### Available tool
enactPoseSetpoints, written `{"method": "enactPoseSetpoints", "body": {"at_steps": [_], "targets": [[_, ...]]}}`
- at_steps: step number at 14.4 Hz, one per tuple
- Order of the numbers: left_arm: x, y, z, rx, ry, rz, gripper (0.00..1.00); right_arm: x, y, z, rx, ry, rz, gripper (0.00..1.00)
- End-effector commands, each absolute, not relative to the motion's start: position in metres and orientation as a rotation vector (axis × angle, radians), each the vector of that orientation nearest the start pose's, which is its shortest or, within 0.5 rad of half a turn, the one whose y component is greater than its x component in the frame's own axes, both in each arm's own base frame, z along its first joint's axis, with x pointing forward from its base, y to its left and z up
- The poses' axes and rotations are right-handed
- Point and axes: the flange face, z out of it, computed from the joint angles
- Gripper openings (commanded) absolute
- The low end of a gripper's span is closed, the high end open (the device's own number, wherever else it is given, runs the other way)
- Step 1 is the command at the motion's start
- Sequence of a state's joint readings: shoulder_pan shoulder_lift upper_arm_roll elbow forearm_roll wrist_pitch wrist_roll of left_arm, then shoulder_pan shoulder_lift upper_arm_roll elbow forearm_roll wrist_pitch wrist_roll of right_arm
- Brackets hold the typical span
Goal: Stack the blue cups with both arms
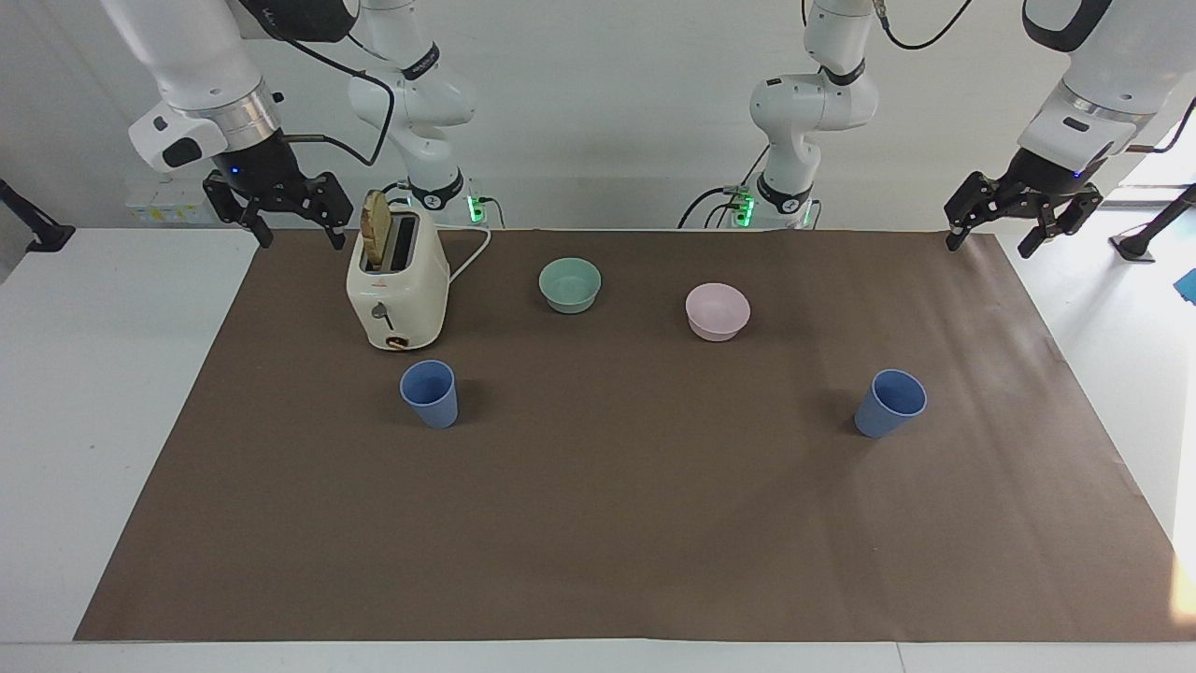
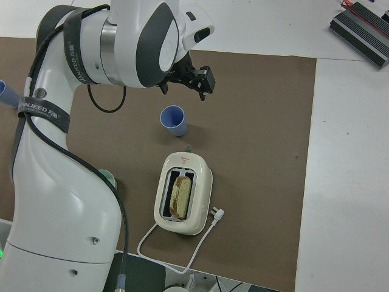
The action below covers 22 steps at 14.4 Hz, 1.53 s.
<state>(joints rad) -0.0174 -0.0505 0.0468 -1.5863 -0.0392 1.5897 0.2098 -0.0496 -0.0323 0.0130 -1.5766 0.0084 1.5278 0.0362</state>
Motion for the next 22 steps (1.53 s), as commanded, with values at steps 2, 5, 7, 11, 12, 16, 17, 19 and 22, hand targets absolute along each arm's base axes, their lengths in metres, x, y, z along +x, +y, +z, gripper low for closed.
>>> {"method": "enactPoseSetpoints", "body": {"at_steps": [2, 5, 7, 11, 12, 16, 17, 19, 22], "targets": [[0.536, 0.017, 0.651, -3.146, 0.262, -0.071, 1.00, 0.530, -0.032, 0.638, -3.119, 0.171, 0.041, 1.00], [0.538, 0.019, 0.651, -3.144, 0.266, -0.083, 1.00, 0.542, -0.037, 0.641, -3.135, 0.154, -0.079, 1.00], [0.538, 0.018, 0.651, -3.143, 0.276, -0.086, 1.00, 0.545, -0.032, 0.642, -3.142, 0.029, -0.106, 1.00], [0.537, 0.019, 0.652, -3.142, 0.286, -0.083, 1.00, 0.541, -0.034, 0.640, -3.130, 0.103, -0.058, 1.00], [0.538, 0.018, 0.651, -3.141, 0.288, -0.086, 1.00, 0.540, -0.034, 0.639, -3.123, 0.103, -0.051, 1.00], [0.538, 0.019, 0.652, -3.141, 0.283, -0.093, 1.00, 0.537, -0.038, 0.639, -3.116, 0.124, -0.037, 1.00], [0.538, 0.019, 0.652, -3.141, 0.286, -0.093, 1.00, 0.537, -0.038, 0.639, -3.116, 0.119, -0.037, 1.00], [0.538, 0.019, 0.652, -3.141, 0.283, -0.095, 1.00, 0.537, -0.038, 0.639, -3.116, 0.119, -0.035, 1.00], [0.538, 0.019, 0.651, -3.141, 0.283, -0.091, 1.00, 0.537, -0.035, 0.639, -3.118, 0.112, -0.035, 1.00]]}}
